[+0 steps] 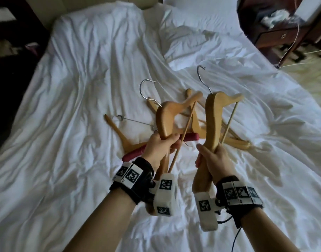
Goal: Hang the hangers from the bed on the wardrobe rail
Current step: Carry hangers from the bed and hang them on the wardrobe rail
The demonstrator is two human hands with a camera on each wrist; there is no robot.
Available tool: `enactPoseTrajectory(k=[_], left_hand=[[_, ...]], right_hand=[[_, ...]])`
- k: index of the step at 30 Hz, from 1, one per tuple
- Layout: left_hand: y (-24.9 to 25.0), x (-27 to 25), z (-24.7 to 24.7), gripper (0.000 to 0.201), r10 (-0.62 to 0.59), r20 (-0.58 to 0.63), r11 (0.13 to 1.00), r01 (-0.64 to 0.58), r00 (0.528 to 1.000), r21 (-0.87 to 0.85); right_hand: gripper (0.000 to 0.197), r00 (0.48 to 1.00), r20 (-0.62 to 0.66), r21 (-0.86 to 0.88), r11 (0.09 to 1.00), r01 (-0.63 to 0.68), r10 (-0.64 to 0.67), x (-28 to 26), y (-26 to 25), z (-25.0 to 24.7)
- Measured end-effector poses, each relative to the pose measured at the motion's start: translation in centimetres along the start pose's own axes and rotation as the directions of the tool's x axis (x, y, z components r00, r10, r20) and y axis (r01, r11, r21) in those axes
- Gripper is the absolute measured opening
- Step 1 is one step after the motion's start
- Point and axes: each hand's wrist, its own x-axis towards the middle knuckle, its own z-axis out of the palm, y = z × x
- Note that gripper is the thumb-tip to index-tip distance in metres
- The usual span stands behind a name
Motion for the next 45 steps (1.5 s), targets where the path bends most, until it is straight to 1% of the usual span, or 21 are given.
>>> enactPoseTrajectory(k=[2,4,6,8,10,12,14,16,18,19,21,22,24,27,28,30,32,35,37,41,45], left_hand=[[2.1,-1.3,0.0,0.004,0.014,-0.020,0.997,-0.016,1.000,-0.079],[4.0,-2.5,-0.3,0.016,0.016,-0.019,0.986,-0.019,1.000,-0.168],[5.7,-4.0,-1.0,0.029,0.020,-0.003,0.968,-0.020,1.000,-0.252],[7.0,-5.5,-2.1,0.034,0.039,-0.005,0.956,-0.039,0.999,-0.290],[8.0,-7.0,-3.4,0.038,0.080,-0.031,0.948,-0.085,0.996,-0.307],[8.7,-8.5,-4.9,0.041,0.125,-0.061,0.934,-0.138,0.990,-0.328],[9.2,-10.1,-6.7,0.038,0.150,-0.096,0.931,-0.173,0.984,-0.321],[9.5,-11.9,-8.6,0.027,0.178,-0.141,0.933,-0.212,0.974,-0.290],[9.8,-13.8,-10.8,0.017,0.224,-0.200,0.925,-0.272,0.954,-0.264],[9.9,-14.8,-11.9,0.017,0.246,-0.228,0.921,-0.301,0.942,-0.249],[10.1,-16.8,-14.2,0.024,0.287,-0.291,0.909,-0.355,0.913,-0.217],[10.2,-17.8,-15.4,0.030,0.302,-0.323,0.903,-0.378,0.897,-0.206],[10.1,-19.8,-17.7,0.034,0.329,-0.378,0.886,-0.422,0.865,-0.195],[9.4,-22.6,-20.9,0.033,0.352,-0.455,0.859,-0.475,0.818,-0.190],[9.1,-23.6,-22.0,0.033,0.358,-0.479,0.849,-0.493,0.801,-0.191],[8.3,-26.1,-24.3,0.031,0.366,-0.530,0.830,-0.526,0.765,-0.186],[7.3,-28.8,-26.7,0.027,0.372,-0.570,0.818,-0.549,0.733,-0.171],[5.1,-33.3,-30.6,0.026,0.374,-0.608,0.812,-0.563,0.700,-0.150],[3.7,-36.4,-33.2,0.028,0.359,-0.636,0.806,-0.571,0.683,-0.158],[0.2,-43.6,-39.7,0.032,0.322,-0.727,0.799,-0.587,0.606,-0.135],[-3.1,-51.5,-46.2,0.039,0.272,-0.827,0.785,-0.611,0.493,-0.106]], right_hand=[[0.014,0.995,0.086,0.040,0.998,0.052,-0.055,-1.1,-2.1,1.2],[0.011,0.979,0.174,0.031,0.994,0.104,-0.108,-2.1,-3.9,2.4],[0.011,0.948,0.279,-0.003,0.987,0.161,-0.154,-3.2,-5.7,3.8],[0.011,0.910,0.373,-0.019,0.979,0.201,-0.180,-4.1,-7.2,5.2],[0.014,0.872,0.452,-0.035,0.973,0.226,-0.186,-5.2,-8.5,6.8],[0.016,0.835,0.522,-0.025,0.975,0.220,-0.175,-6.3,-9.4,8.5],[0.016,0.797,0.585,-0.004,0.983,0.186,-0.148,-7.6,-9.8,10.4],[0.019,0.756,0.640,0.015,0.986,0.165,-0.137,-9.1,-10.2,12.5],[0.018,0.711,0.689,0.035,0.986,0.161,-0.141,-10.9,-10.7,14.6],[0.017,0.685,0.714,0.047,0.986,0.159,-0.144,-11.8,-10.9,15.6],[0.018,0.629,0.762,0.061,0.983,0.170,-0.157,-13.8,-11.3,17.7],[0.020,0.600,0.784,0.066,0.982,0.177,-0.161,-14.8,-11.4,18.7],[0.025,0.550,0.820,0.080,0.983,0.164,-0.158,-16.9,-11.4,20.7],[0.033,0.457,0.878,0.075,0.983,0.165,-0.144,-20.1,-11.1,23.6],[0.033,0.425,0.894,0.066,0.980,0.186,-0.141,-21.3,-11.0,24.6],[0.025,0.376,0.916,0.054,0.974,0.222,-0.137,-24.0,-10.6,26.6],[0.024,0.327,0.939,0.038,0.977,0.212,-0.108,-26.8,-9.8,28.7],[0.035,0.234,0.969,0.026,0.979,0.203,-0.074,-31.5,-8.1,31.9],[0.041,0.186,0.981,0.017,0.981,0.193,-0.054,-34.9,-6.8,33.9],[0.046,0.089,0.996,-0.026,0.981,0.194,0.009,-43.3,-4.3,39.0],[0.049,-0.011,0.999,-0.050,0.978,0.205,0.053,-51.6,-1.7,44.2]])
